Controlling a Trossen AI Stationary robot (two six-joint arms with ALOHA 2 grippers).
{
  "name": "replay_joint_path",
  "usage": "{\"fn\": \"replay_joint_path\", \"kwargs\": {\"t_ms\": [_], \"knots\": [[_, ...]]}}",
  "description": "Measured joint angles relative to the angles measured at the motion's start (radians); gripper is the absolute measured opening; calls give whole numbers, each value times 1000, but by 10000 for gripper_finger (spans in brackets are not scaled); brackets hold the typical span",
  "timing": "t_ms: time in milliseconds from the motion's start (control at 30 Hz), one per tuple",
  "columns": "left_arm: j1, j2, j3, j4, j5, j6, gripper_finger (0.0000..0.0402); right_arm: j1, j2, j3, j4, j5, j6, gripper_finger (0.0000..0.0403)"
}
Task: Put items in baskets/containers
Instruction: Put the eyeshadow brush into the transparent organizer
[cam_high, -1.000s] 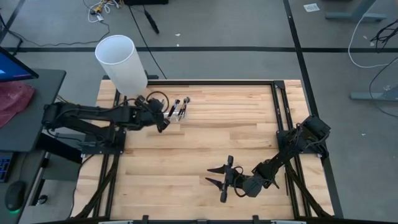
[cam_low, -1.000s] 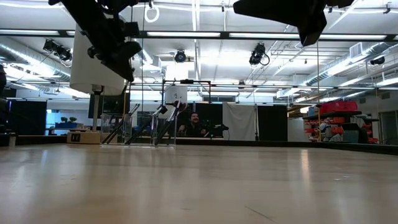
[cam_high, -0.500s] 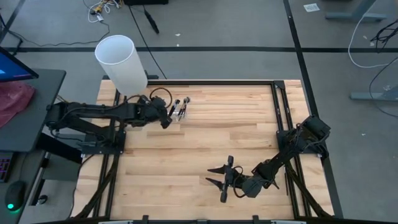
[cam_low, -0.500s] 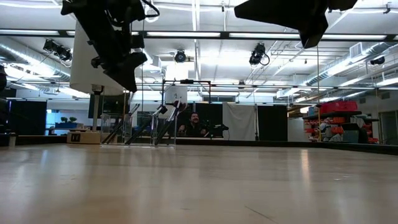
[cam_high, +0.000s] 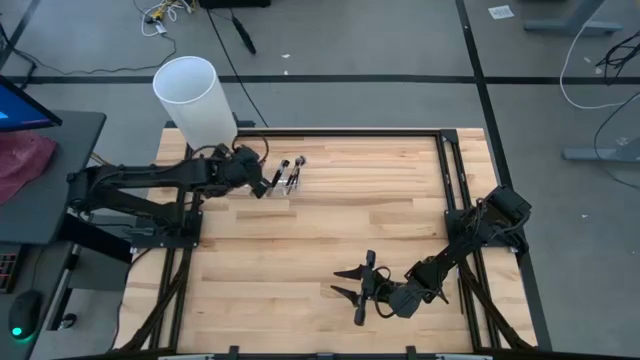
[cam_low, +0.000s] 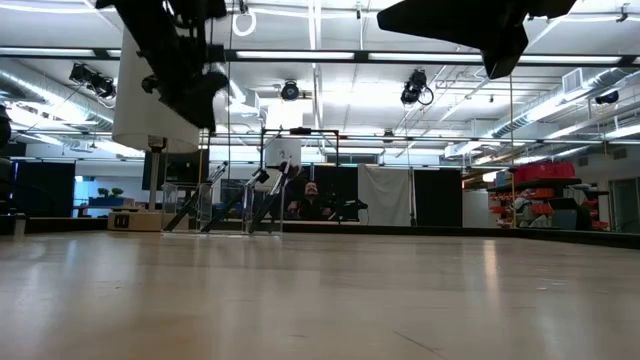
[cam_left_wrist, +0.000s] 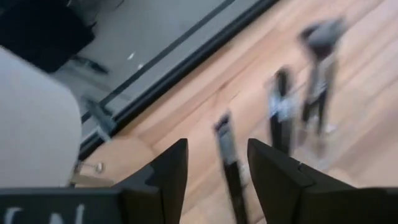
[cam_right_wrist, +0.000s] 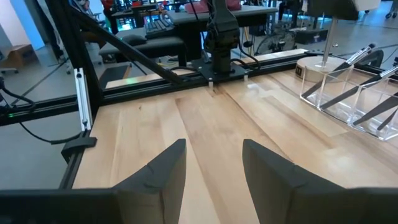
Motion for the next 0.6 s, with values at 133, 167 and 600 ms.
{"fn": "replay_joint_path", "kwargs": {"t_ms": [133, 167, 600], "knots": [[-83, -45, 71, -25, 0, -1, 154, 0, 0, 0, -14, 0, 0, 159], [-117, -50, 87, -23, 0, -3, 149, 1, 0, 0, -19, -3, 4, 159], [-704, 118, 105, 217, -88, -252, 96, 18, -54, 0, -543, -665, 517, 159]]}}
